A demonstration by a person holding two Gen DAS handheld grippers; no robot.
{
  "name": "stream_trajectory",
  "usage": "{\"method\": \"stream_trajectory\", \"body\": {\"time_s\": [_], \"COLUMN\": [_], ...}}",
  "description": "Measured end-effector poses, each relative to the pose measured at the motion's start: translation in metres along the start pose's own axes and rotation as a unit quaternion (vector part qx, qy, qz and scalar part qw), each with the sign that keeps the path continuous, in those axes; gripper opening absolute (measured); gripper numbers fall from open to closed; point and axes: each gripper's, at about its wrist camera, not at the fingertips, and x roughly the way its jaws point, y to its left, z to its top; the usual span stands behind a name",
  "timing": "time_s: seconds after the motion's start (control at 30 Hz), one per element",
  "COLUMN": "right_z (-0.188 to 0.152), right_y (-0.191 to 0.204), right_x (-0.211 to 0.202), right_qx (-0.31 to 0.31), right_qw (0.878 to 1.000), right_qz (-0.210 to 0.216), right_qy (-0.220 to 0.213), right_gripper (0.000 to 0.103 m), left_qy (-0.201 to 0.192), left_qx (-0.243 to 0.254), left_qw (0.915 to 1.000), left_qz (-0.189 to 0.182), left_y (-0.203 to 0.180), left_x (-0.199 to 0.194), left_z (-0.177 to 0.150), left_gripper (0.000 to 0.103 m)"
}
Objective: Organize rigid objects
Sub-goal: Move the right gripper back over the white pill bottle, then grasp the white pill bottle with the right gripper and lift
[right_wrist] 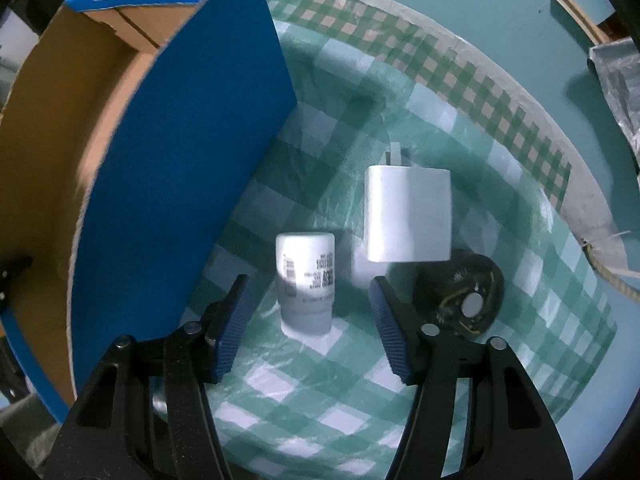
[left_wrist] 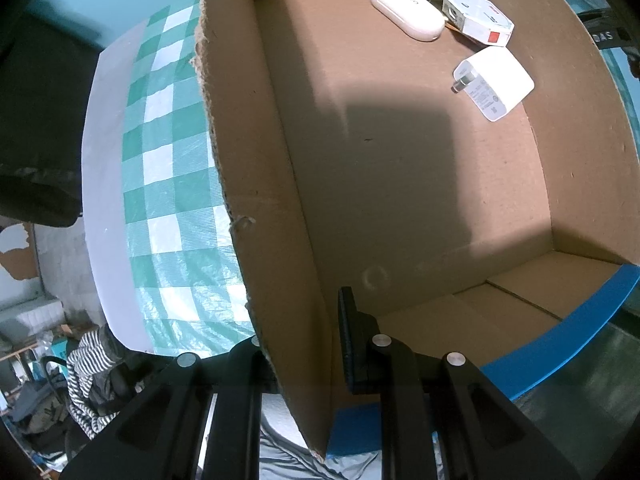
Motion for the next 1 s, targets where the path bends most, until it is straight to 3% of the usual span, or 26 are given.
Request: {"method": "stream_trajectory", "body": {"time_s": [0.37, 1.0], "right_z": [0.008, -0.016], "right_y": [0.008, 0.007], "right_x": [0.015, -0.003], "right_qx": [0.008, 0.007], "right_qw": [1.0, 1.0], "right_qz": [-0.008, 0.001], "right_qy": [0.014, 0.016], "right_gripper": [0.032, 0.032], "left_qy": [-0.001, -0.004], "left_qx": [-0.004, 0.0], "left_qw": [1.0, 1.0], "left_qz": [-0.002, -0.002], "left_y": [0.001, 0.006], "left_x": [0.0, 0.003], "left_z": [0.0, -0.001], "left_gripper": [0.017, 0.017]}}
